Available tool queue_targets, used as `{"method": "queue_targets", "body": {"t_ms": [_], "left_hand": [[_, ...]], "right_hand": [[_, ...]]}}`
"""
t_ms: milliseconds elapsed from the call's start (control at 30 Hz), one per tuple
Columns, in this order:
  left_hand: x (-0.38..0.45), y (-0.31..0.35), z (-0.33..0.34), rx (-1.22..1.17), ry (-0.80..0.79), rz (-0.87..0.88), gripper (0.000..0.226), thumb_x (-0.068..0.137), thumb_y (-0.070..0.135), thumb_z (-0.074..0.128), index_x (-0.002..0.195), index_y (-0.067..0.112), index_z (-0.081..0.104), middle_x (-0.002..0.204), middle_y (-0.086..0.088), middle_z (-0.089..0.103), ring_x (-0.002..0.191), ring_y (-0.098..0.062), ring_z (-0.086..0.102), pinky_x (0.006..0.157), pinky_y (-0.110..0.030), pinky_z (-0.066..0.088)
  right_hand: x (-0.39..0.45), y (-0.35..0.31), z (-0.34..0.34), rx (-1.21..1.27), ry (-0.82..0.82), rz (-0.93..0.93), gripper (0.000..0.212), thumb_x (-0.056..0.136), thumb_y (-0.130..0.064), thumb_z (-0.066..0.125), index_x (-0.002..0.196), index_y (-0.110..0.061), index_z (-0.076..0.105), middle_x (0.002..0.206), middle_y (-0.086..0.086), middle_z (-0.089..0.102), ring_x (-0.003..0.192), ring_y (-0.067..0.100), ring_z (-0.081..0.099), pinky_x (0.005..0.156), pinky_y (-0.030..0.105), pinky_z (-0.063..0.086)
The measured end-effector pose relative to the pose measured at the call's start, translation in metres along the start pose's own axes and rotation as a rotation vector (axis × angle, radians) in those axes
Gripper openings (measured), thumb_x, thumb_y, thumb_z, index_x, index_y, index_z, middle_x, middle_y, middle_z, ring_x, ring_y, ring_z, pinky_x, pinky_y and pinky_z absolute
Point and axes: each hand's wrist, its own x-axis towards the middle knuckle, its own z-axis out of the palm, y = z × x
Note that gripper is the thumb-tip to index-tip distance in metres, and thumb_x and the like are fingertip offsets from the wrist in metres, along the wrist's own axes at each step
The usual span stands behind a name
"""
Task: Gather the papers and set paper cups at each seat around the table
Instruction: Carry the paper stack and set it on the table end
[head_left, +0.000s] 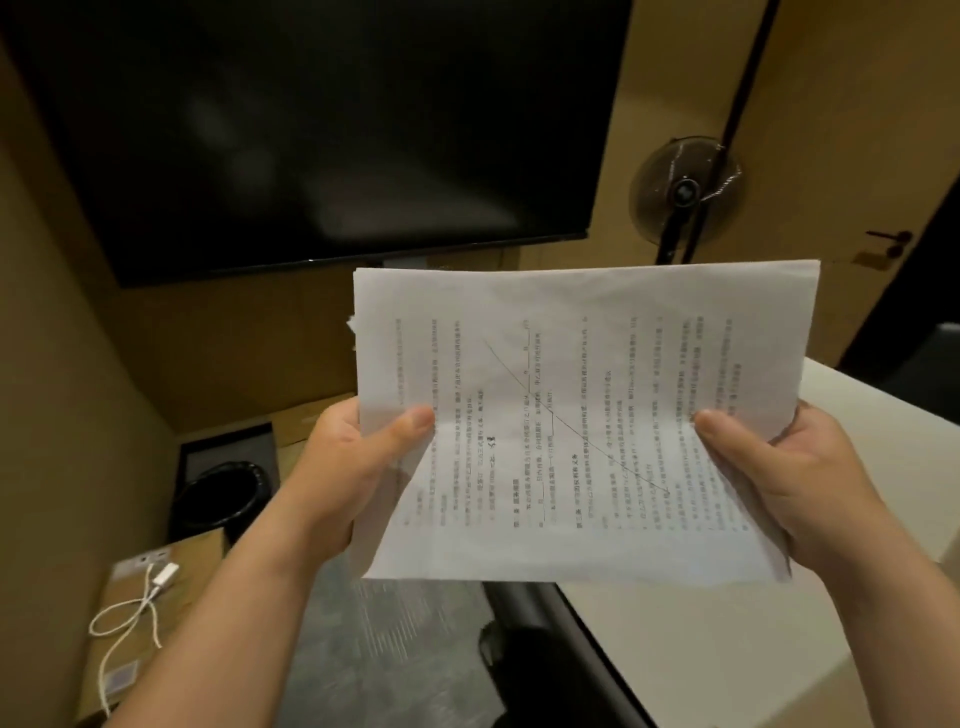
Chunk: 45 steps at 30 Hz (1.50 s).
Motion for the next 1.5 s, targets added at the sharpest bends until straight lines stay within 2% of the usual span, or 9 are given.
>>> {"method": "queue_targets", "body": {"t_ms": [167, 300, 533, 700, 833, 933, 1067, 1233, 1500], "left_hand": [[0.062, 0.009, -0.086, 0.104, 0.041, 0.033, 0.016, 0.094, 0.018, 0.058, 0.105, 0.025, 0.068, 0.102, 0.005, 0.078, 0.090, -0.021, 0.076, 0.073, -0.042, 0.062], [0.121, 0.005, -0.119, 0.150, 0.018, 0.079, 0.017, 0.095, 0.020, 0.057, 0.104, 0.028, 0.068, 0.101, 0.010, 0.077, 0.090, -0.017, 0.075, 0.076, -0.042, 0.059], [0.277, -0.011, -0.136, 0.217, -0.007, 0.172, 0.017, 0.094, 0.020, 0.057, 0.105, 0.026, 0.069, 0.098, 0.018, 0.076, 0.087, -0.007, 0.074, 0.059, -0.018, 0.058], [0.400, 0.003, -0.124, 0.226, -0.103, 0.171, 0.016, 0.093, 0.022, 0.057, 0.101, 0.028, 0.068, 0.091, 0.018, 0.077, 0.079, -0.007, 0.074, 0.053, -0.022, 0.056], [0.497, -0.008, -0.103, 0.269, -0.216, 0.131, 0.025, 0.078, 0.039, 0.061, 0.101, 0.031, 0.067, 0.093, 0.022, 0.075, 0.084, -0.006, 0.072, 0.070, -0.039, 0.053], [0.560, -0.032, -0.076, 0.218, -0.300, 0.046, 0.024, 0.082, 0.033, 0.061, 0.104, 0.026, 0.069, 0.097, 0.012, 0.077, 0.088, -0.015, 0.075, 0.077, -0.046, 0.058], [0.661, -0.067, -0.027, 0.080, -0.475, -0.141, 0.021, 0.095, 0.005, 0.053, 0.108, 0.014, 0.067, 0.101, -0.006, 0.078, 0.091, -0.029, 0.075, 0.072, -0.044, 0.062], [0.767, -0.083, 0.030, 0.092, -0.673, -0.194, 0.014, 0.095, 0.012, 0.057, 0.102, 0.018, 0.068, 0.093, -0.005, 0.079, 0.081, -0.028, 0.076, 0.072, -0.046, 0.057], [0.889, -0.127, 0.168, 0.107, -0.957, -0.327, 0.015, 0.093, 0.014, 0.060, 0.104, 0.018, 0.070, 0.098, -0.010, 0.078, 0.089, -0.034, 0.075, 0.080, -0.052, 0.057]], "right_hand": [[0.048, 0.006, 0.096, 0.009, -0.006, 0.042, 0.022, 0.090, -0.017, 0.063, 0.112, -0.013, 0.068, 0.101, 0.004, 0.079, 0.087, 0.028, 0.077, 0.072, 0.045, 0.061], [0.094, 0.010, 0.132, 0.016, 0.024, 0.041, 0.024, 0.089, -0.016, 0.065, 0.112, -0.011, 0.068, 0.102, 0.002, 0.079, 0.089, 0.027, 0.076, 0.070, 0.040, 0.062], [0.227, 0.035, 0.163, -0.036, 0.077, -0.008, 0.027, 0.081, -0.027, 0.070, 0.108, -0.020, 0.071, 0.106, 0.000, 0.077, 0.097, 0.027, 0.074, 0.088, 0.055, 0.057], [0.330, 0.045, 0.168, 0.030, 0.186, -0.022, 0.025, 0.085, -0.020, 0.070, 0.110, -0.021, 0.072, 0.109, 0.000, 0.077, 0.099, 0.026, 0.074, 0.089, 0.054, 0.056], [0.383, 0.059, 0.158, -0.012, 0.307, 0.030, 0.023, 0.089, -0.018, 0.067, 0.112, -0.023, 0.069, 0.104, -0.006, 0.078, 0.093, 0.018, 0.076, 0.076, 0.042, 0.061], [0.411, 0.074, 0.143, -0.052, 0.378, 0.075, 0.023, 0.090, -0.020, 0.066, 0.111, -0.026, 0.068, 0.103, -0.007, 0.078, 0.090, 0.017, 0.076, 0.074, 0.042, 0.062], [0.458, 0.098, 0.124, -0.085, 0.500, 0.187, 0.019, 0.090, -0.023, 0.067, 0.108, -0.030, 0.066, 0.099, -0.010, 0.077, 0.089, 0.018, 0.076, 0.077, 0.047, 0.062], [0.513, 0.113, 0.109, -0.024, 0.673, 0.212, 0.024, 0.094, -0.013, 0.062, 0.116, -0.022, 0.066, 0.114, -0.002, 0.076, 0.102, 0.024, 0.074, 0.092, 0.051, 0.056], [0.570, 0.158, 0.045, 0.079, 0.952, 0.303, 0.020, 0.096, -0.013, 0.061, 0.113, -0.020, 0.068, 0.108, 0.000, 0.078, 0.096, 0.024, 0.075, 0.081, 0.042, 0.059]]}}
